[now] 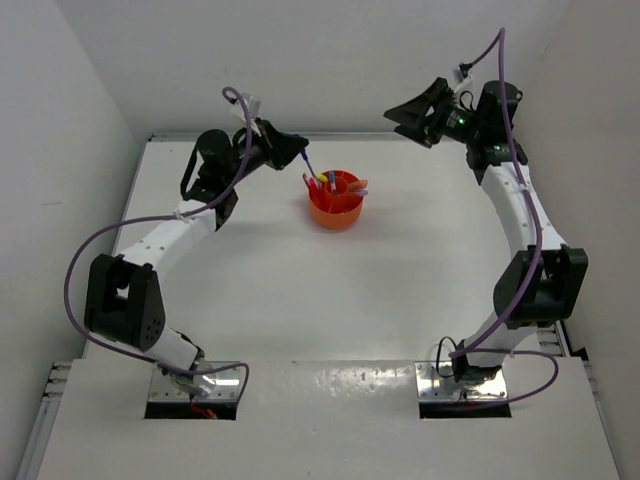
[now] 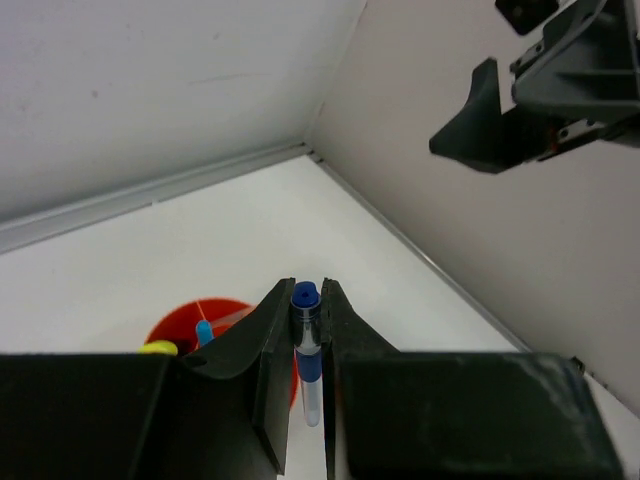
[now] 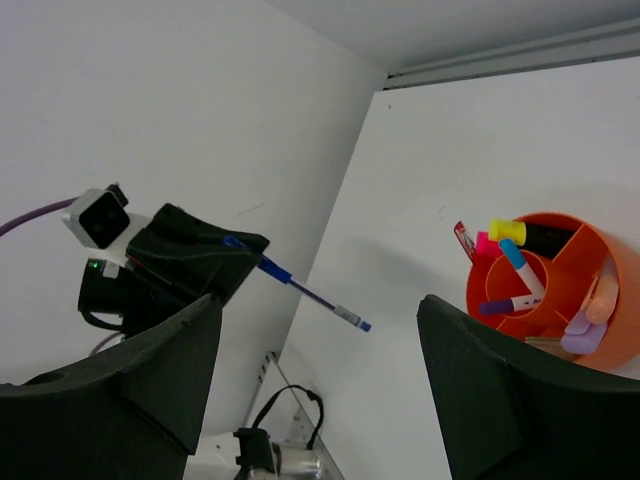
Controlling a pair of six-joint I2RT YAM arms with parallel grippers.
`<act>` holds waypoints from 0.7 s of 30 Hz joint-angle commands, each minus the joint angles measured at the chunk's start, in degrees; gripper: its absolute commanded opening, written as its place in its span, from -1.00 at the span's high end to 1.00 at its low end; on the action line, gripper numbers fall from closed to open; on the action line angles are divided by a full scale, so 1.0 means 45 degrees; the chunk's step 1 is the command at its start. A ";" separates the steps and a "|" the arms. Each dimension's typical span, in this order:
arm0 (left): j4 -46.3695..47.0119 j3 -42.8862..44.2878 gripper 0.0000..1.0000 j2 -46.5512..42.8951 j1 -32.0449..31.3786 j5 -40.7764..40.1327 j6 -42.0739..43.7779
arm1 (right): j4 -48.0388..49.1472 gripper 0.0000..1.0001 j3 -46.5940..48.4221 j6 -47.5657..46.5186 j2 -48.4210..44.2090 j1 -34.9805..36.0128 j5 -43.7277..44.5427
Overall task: Sort the stationery into containers
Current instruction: Place the pen in the storage box.
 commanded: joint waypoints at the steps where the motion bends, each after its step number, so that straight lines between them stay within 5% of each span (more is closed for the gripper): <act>1: 0.2264 0.0233 1.00 0.0147 -0.0066 -0.0500 -0.0716 | 0.0222 -0.55 0.0271 -0.0599 -0.0194 -0.0360 -0.0282; 21: 0.2126 0.0740 1.00 0.3234 0.0090 -0.0558 0.0241 | 0.0671 -0.51 -0.0432 -0.0618 -0.0252 -0.1067 -0.1005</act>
